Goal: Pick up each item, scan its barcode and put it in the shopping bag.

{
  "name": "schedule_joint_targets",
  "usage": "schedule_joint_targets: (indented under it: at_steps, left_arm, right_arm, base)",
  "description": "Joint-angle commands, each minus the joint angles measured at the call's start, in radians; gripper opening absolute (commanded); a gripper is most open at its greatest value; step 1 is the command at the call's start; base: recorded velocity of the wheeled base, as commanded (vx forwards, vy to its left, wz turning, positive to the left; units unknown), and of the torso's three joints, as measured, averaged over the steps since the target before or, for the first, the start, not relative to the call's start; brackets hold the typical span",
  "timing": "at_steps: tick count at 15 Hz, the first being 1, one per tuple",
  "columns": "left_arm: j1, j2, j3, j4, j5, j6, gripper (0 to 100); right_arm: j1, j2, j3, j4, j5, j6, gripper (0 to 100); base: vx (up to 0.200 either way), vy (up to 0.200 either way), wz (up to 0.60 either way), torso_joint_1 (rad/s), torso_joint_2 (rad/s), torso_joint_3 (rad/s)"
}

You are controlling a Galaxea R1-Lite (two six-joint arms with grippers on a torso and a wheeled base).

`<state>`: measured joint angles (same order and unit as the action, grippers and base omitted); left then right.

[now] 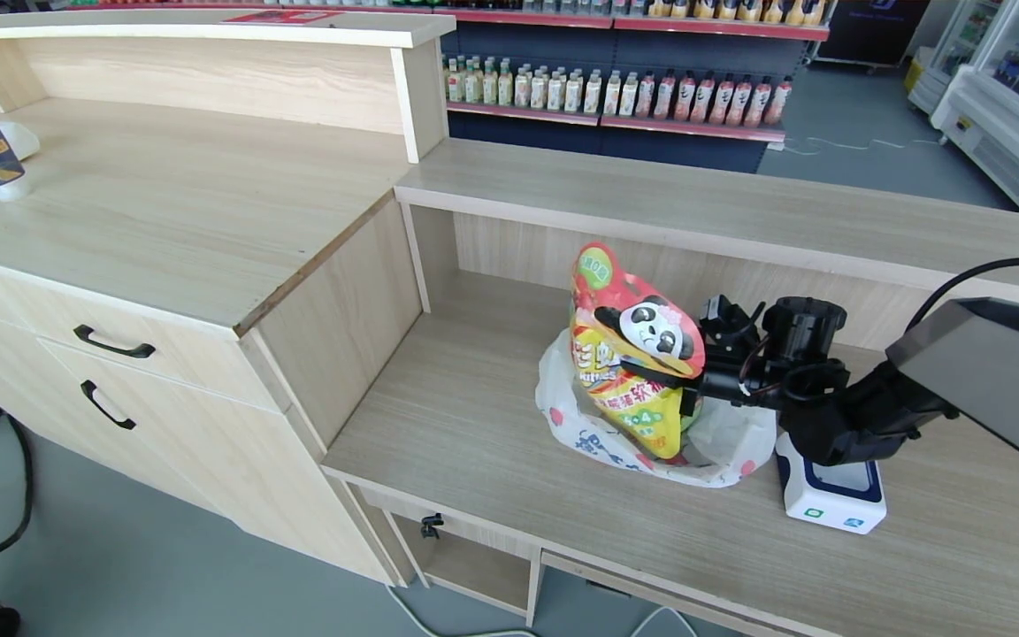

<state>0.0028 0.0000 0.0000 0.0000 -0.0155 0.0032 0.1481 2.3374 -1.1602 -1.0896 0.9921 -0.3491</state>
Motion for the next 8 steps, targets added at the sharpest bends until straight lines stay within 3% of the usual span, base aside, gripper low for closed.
schedule_joint_targets:
  at_steps: [1,8]
  left_arm:
    - [0.000,0.000,0.000,0.000,0.000,0.000,100]
    - [0.000,0.000,0.000,0.000,0.000,0.000,100]
  right_arm:
    - [-0.002,0.008,0.004,0.004,-0.001,-0.001,100]
    - [-0.008,-0.024,0.036,0.005,-0.003,0.001,100]
  base:
    - [0.000,0.000,0.00,0.000,0.00,0.000]
    - [0.000,0.000,0.00,0.000,0.00,0.000]
